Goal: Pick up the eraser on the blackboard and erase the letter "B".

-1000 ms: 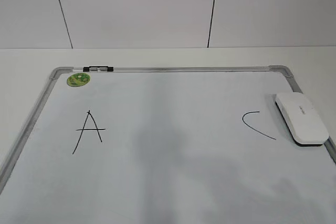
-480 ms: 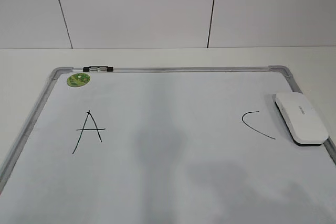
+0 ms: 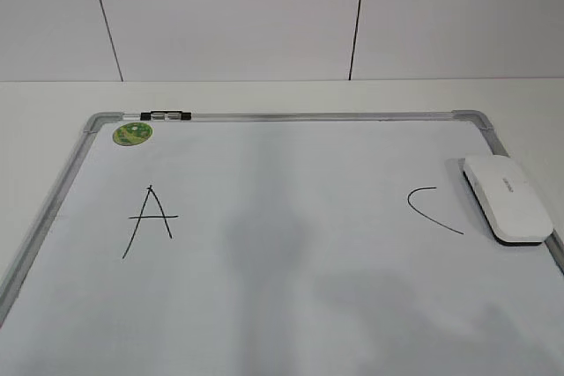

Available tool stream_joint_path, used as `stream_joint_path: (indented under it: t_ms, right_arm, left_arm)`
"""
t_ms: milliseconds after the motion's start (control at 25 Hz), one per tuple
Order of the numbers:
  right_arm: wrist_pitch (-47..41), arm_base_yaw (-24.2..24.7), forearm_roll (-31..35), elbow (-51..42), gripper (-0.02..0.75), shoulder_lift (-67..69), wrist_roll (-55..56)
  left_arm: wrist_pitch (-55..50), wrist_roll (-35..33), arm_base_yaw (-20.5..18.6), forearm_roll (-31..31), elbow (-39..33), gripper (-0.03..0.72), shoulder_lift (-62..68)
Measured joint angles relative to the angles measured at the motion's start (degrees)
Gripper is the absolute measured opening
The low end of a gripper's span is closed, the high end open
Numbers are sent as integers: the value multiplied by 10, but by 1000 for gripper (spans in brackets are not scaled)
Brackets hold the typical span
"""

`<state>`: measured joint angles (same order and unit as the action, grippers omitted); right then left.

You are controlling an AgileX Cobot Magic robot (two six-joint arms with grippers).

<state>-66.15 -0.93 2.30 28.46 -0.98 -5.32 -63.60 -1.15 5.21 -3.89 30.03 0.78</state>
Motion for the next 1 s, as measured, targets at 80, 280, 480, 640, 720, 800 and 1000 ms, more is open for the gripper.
stream_joint_path:
  t_ms: [80,280,480,640,720,800,1000]
  right_arm:
    - [1,0,-1,0,585,0,0]
    - [2,0,-2,0,585,0,0]
    - [2,0,-2,0,585,0,0]
    - [2,0,-2,0,585,0,0]
    - [2,0,-2,0,585,0,0]
    - [2,0,-2,0,585,0,0]
    - [2,0,-3,0,585,0,0]
  left_arm:
    - [1,0,1,1,0,237,0]
    - [2,0,1,0,0,237,0]
    - [2,0,2,0,0,237,0]
    - [2,0,2,0,0,237,0]
    - [2,0,2,0,0,237,0]
    - [2,0,2,0,0,237,0]
    - [2,0,2,0,0,236,0]
